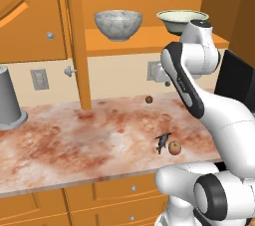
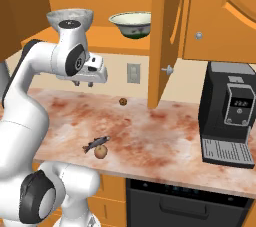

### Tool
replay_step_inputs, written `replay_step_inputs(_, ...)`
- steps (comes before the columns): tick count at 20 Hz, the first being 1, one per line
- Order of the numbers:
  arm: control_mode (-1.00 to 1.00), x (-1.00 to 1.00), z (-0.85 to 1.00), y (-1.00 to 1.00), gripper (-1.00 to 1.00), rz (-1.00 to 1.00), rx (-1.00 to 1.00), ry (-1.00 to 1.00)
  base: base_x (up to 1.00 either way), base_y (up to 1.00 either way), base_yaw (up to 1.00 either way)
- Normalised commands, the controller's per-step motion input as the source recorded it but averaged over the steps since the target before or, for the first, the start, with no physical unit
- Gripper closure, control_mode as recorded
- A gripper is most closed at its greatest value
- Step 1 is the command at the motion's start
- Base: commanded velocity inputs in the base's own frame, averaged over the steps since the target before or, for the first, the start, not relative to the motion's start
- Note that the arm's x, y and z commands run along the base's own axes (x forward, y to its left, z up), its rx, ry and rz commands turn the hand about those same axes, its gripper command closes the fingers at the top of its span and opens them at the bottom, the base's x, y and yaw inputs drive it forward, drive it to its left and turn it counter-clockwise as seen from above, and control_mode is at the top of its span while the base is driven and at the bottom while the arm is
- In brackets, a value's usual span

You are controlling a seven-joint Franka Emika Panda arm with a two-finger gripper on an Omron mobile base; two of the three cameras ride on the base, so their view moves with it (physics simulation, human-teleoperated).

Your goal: Pick both bowls and place them on the counter. Then place the peach in one bowl and place the fish in the other bowl.

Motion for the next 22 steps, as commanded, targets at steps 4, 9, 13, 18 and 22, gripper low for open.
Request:
replay_step_inputs(4, -1.00, 0.00, 0.03, 0.03, -1.00, 0.01, 0.00, 0.00, 0.00, 0.00, 0.00)
replay_step_inputs(9, -1.00, 0.00, 0.21, 0.00, -1.00, 0.01, -0.04, -0.01, 0.00, 0.00, 0.00)
replay_step_inputs(13, -1.00, 0.00, 0.25, 0.00, -1.00, 0.02, -0.22, -0.08, 0.00, 0.00, 0.00)
replay_step_inputs(18, -1.00, 0.00, 0.36, -0.13, -1.00, 0.10, -0.26, -0.32, 0.00, 0.00, 0.00)
replay_step_inputs(22, -1.00, 0.00, 0.44, -0.54, -1.00, 0.06, -0.19, -0.27, 0.00, 0.00, 0.00)
